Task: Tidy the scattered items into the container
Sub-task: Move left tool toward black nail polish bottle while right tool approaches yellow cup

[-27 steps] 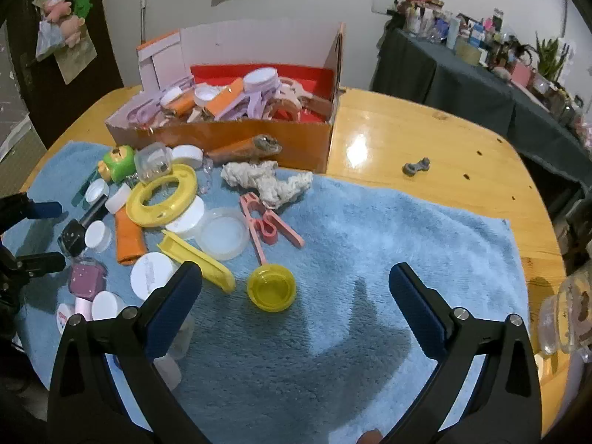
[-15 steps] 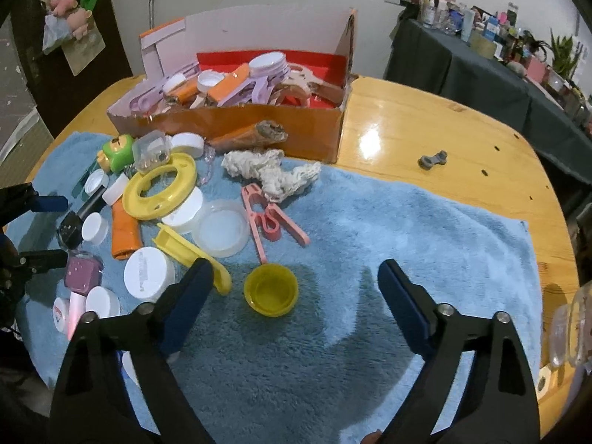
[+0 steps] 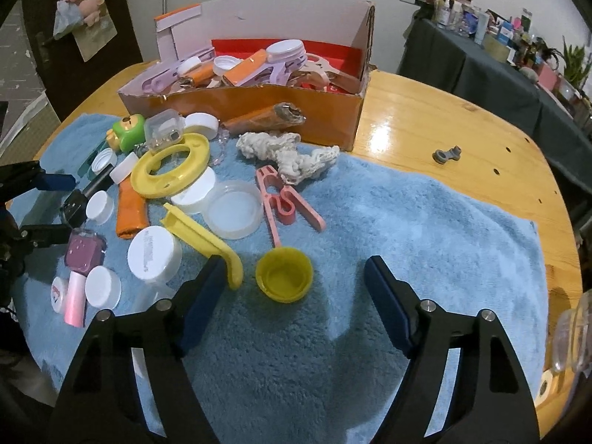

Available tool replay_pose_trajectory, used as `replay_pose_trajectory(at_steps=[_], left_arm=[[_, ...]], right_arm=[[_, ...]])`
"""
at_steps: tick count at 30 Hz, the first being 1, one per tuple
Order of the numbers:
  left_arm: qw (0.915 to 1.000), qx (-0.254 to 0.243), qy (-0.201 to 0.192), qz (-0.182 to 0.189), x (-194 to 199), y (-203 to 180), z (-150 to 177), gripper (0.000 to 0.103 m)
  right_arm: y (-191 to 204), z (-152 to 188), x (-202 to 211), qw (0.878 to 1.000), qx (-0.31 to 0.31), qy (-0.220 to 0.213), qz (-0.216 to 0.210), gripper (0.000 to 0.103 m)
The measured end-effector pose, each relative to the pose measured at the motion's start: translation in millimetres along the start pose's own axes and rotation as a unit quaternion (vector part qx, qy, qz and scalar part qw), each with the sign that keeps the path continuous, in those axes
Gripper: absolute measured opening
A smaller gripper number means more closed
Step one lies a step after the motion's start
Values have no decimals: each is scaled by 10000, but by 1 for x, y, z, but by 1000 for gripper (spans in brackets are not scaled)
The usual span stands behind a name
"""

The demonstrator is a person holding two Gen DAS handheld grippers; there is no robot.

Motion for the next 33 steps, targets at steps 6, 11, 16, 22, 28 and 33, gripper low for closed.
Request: replay_pose_trajectory(at_steps=[6, 11, 16, 22, 28, 33], left_arm=[[10000, -38, 36, -9, 0, -1, 2, 79], [10000, -72, 63, 10, -2, -3, 2, 79], [10000, -62, 58, -1, -2, -3, 1, 79], [9999, -35, 61, 80, -1, -3, 0, 73], [9999, -32, 68, 120, -2, -3, 0, 64], [9999, -23, 65, 145, -3, -3, 0, 63]], right_arm=[[-5, 6, 4, 9997, 120, 42, 191, 76], [-7, 7, 1, 9990, 264, 14, 360, 76], [-1, 4, -5, 9987, 403, 7, 318, 67], [0, 3, -6, 9991, 391, 40, 182, 60], [-3, 4, -4, 9996, 273, 80, -7, 54], [-2, 3, -4, 9996, 268, 77, -44, 48]])
Point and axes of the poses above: each gripper's, at about its wrist camera, not at the fingertips, and x roughly against the way its jaws point, y to its left, z to its underside, the point moved 3 cm from there along -x, roughly the way its jaws point, and after that the axes turned 7 degrees about -x, right-handed, at the moved point
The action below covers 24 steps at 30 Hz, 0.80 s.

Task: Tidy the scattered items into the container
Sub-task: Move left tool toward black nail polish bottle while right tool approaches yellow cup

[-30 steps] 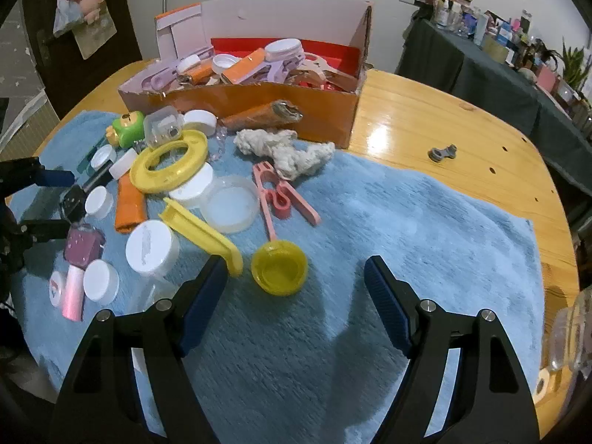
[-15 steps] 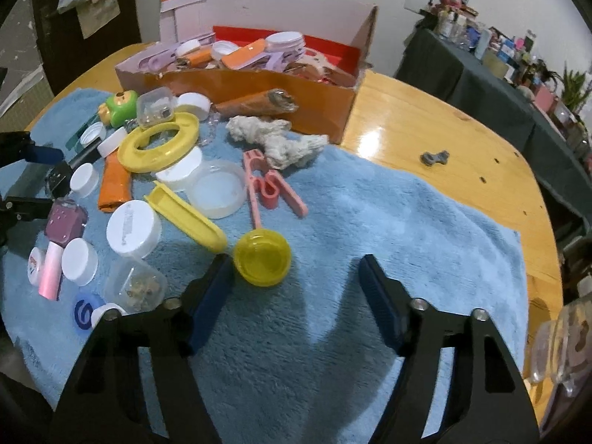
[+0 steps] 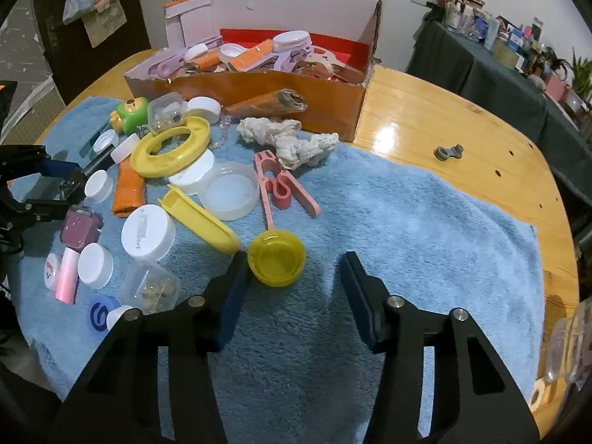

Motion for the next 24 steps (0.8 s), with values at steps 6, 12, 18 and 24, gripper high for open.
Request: replay_pose_trajectory(at_steps=[6, 12, 18, 24], left_arm=[[10000, -1, 6, -9, 0, 0, 0, 60], [10000, -1, 13, 2, 0, 0, 0, 59], [10000, 2, 14, -1, 0, 0, 0, 59], [10000, 2, 13, -2, 0, 0, 0, 59]], right_arm=[[4, 1, 2, 9999, 119, -55, 103, 46], [5, 1, 2, 9998, 145, -99, 102, 45], [6, 0, 9, 9995, 186, -171, 169, 45], [10, 0, 6, 9997, 219, -100, 86, 45]])
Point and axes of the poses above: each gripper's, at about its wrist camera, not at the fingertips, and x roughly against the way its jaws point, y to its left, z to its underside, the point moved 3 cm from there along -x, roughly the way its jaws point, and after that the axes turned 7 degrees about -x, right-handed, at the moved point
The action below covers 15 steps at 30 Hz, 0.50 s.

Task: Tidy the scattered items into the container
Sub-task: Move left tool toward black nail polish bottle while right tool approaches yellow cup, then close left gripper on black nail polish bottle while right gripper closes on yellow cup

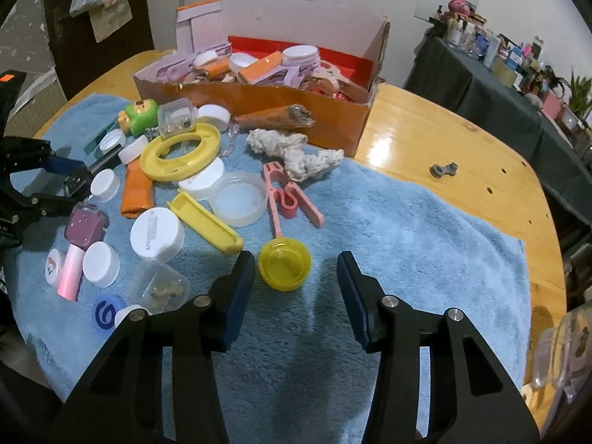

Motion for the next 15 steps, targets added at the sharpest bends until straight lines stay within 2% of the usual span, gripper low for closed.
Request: replay_pose_trajectory(at_steps=[6, 10, 15], left_arm=[[10000, -7, -3, -6, 0, 0, 0, 59], [10000, -25, -2, -34, 0, 0, -1, 50], [10000, 27, -8, 33, 0, 1, -1, 48]], right_arm=[[1, 1, -2, 10000, -20, 23, -91, 45], [-1, 2, -4, 9999, -82, 61, -126, 42], [-2, 3, -3, 9998, -111, 54, -148, 40]])
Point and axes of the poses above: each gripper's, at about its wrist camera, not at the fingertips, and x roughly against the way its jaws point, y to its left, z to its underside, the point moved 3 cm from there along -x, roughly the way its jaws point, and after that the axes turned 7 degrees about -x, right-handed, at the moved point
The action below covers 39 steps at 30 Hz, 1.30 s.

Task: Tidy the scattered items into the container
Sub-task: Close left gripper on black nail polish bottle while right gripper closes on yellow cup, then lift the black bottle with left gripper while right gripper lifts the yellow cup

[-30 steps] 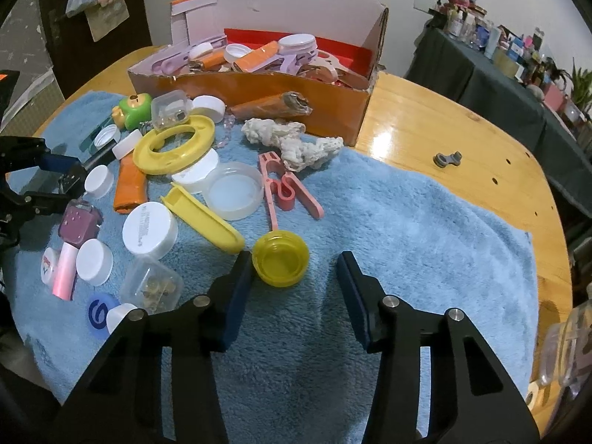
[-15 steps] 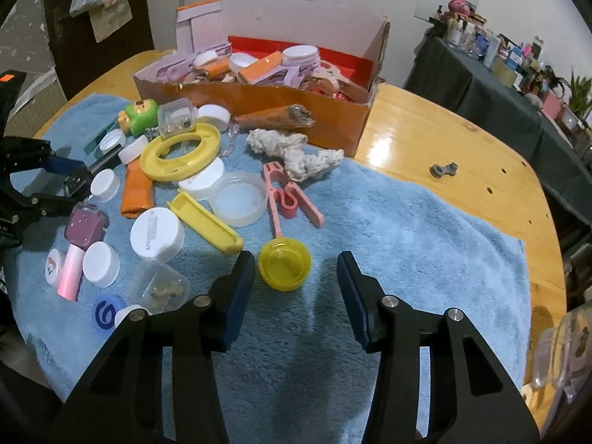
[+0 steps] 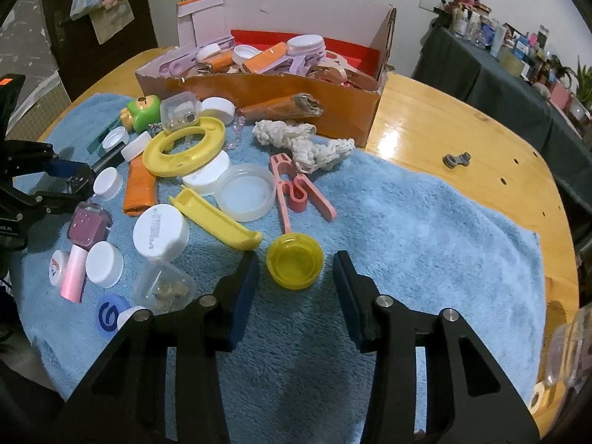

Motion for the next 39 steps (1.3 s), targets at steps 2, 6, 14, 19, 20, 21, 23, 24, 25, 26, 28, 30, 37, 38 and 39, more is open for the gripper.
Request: replay_pose_trajectory(at_steps=[2, 6, 14, 19, 20, 21, 23, 24, 25, 26, 28, 30, 37, 38, 39], left_arm=[[10000, -4, 1, 4, 0, 0, 0, 47], [10000, -5, -4, 41, 1, -2, 0, 43], [9999, 86, -23, 73, 2, -1, 1, 42], [9998, 171, -40, 96, 3, 2, 2, 41], [9998, 188, -50, 94, 3, 2, 2, 41], [9997, 200, -61, 83, 3, 3, 2, 41], [9997, 225, -97, 55, 4, 4, 2, 41], [9997, 223, -106, 39, 5, 4, 2, 41], [9997, 224, -117, 19, 5, 4, 2, 40], [9996, 227, -139, -13, 6, 5, 2, 40], [9996, 233, -171, -36, 7, 5, 2, 40], [9995, 238, -198, -52, 9, 5, 2, 40], [9994, 235, -209, -121, 10, 7, 1, 40], [9995, 226, -190, -140, 10, 7, 2, 39], [9995, 210, -172, -172, 10, 7, 3, 39]], right_arm=[[0, 0, 0, 10000, 15, -9, 12, 40], [2, 0, 1, 9998, 130, -72, 132, 36], [3, 0, 0, 9998, 118, -72, 107, 29], [3, 0, -2, 9999, 92, -71, 90, 29], [3, 0, -2, 9999, 89, -80, 86, 29], [3, 0, -1, 9999, 84, -79, 75, 29], [4, 0, 1, 9999, 83, -107, 61, 29], [4, 0, 2, 9999, 79, -118, 55, 29], [4, -1, 3, 9999, 77, -126, 44, 29], [4, -1, 4, 9999, 75, -140, 45, 29], [4, -1, 5, 9999, 65, -138, 38, 29], [4, -1, 6, 9999, 64, -145, 40, 29], [4, -2, 7, 9999, 66, -149, 34, 29], [4, -2, 7, 9999, 68, -141, 37, 29], [4, -2, 8, 9999, 71, -135, 36, 29]])
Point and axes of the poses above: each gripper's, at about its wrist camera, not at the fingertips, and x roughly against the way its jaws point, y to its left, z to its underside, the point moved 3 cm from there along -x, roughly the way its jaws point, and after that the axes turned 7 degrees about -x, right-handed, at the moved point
